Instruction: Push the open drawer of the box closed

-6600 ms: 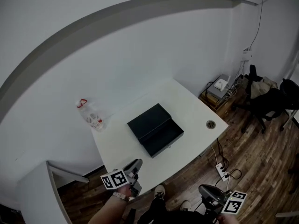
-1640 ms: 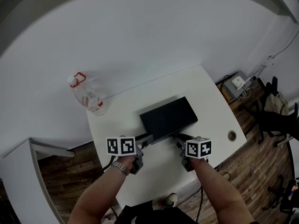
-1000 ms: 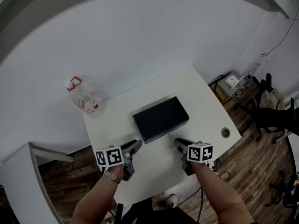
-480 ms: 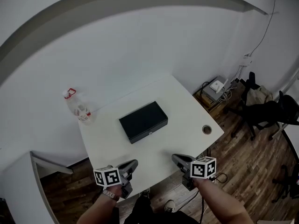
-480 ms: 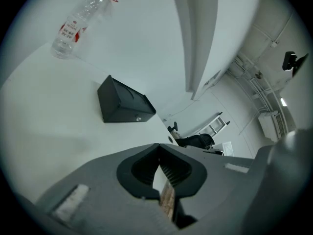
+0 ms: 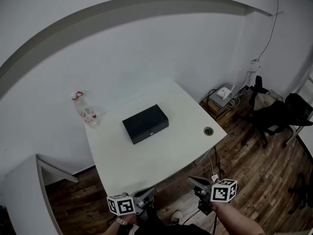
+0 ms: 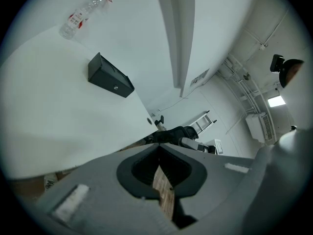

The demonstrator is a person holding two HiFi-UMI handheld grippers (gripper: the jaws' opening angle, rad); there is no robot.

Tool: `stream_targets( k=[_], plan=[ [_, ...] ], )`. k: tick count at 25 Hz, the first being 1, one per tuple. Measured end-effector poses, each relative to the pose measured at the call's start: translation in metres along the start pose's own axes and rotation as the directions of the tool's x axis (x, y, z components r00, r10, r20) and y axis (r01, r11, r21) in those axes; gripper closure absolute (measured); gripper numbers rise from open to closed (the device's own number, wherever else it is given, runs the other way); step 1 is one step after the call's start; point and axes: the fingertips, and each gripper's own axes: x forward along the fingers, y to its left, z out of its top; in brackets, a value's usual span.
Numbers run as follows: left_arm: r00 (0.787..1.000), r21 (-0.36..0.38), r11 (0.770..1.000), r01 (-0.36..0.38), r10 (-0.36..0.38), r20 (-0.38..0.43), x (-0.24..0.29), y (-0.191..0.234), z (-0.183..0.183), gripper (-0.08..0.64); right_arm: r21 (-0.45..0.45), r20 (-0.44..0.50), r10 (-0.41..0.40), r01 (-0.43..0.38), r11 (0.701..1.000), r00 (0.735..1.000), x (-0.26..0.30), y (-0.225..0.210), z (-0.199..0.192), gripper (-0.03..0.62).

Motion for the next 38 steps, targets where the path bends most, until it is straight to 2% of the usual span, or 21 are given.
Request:
stream_targets(
  k=[4, 9, 14, 21, 38],
  plan=[
    [1.000, -0.038, 0.999, 0.017, -0.016, 0.015, -0.014, -0.019, -0.029, 0.558, 0.042, 0.008, 0.030, -0.030, 0.999, 1.000, -0.026, 0.015, -0.021, 0.589],
    [0.997, -0.075, 0.995, 0.065, -0.062, 0.036, -0.036, -0.036, -0.042, 0.558, 0.093, 0.037, 0.049, -0.052, 0.994, 0.998, -0.045, 0.042, -0.034, 0.589],
    [0.996, -0.055, 0.995, 0.087, -0.088, -0.005, -0.052, -0.046, -0.048, 0.558, 0.098, 0.077, 0.086, -0.094, 0.991, 0.993, -0.054, 0.070, -0.038, 0.589],
    [0.994, -0.037, 0.993, 0.110, -0.110, 0.007, -0.060, -0.054, -0.046, 0.560, 0.100, 0.038, 0.139, -0.143, 0.985, 0.989, -0.041, 0.091, -0.062, 0.589],
    [0.995, -0.083, 0.992, 0.094, -0.091, 0.043, -0.054, -0.056, -0.063, 0.560, 0.107, 0.000, 0.169, -0.168, 0.980, 0.986, -0.056, 0.096, -0.084, 0.589]
  ],
)
